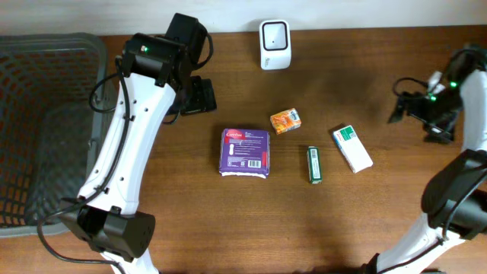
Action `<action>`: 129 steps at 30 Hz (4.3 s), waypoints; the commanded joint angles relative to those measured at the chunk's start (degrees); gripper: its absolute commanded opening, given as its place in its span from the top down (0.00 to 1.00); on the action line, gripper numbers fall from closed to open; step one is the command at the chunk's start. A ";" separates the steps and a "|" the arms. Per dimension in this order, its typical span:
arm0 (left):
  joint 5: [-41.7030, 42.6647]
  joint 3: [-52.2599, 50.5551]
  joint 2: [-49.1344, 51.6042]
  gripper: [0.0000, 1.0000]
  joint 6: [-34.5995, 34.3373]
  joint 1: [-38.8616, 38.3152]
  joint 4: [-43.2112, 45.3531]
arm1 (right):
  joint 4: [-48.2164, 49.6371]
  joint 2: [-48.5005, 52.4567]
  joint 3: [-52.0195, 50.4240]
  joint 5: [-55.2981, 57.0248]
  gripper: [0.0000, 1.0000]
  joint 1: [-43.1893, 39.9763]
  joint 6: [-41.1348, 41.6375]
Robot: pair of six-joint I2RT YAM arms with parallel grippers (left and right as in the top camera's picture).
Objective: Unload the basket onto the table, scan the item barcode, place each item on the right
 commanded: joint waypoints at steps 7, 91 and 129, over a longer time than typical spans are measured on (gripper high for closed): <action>-0.63 0.04 0.26 0.01 -0.52 -0.13 0.11 | 0.79 -0.37 -5.01 -6.05 0.02 2.73 -0.63; -0.66 0.04 0.79 0.01 -0.50 -0.98 -1.14 | 9.88 -0.44 -21.18 26.80 0.96 32.28 17.97; 13.75 -32.26 15.96 0.73 -9.84 -30.32 50.36 | 1.92 -0.44 -3.30 -2.45 0.01 12.87 3.89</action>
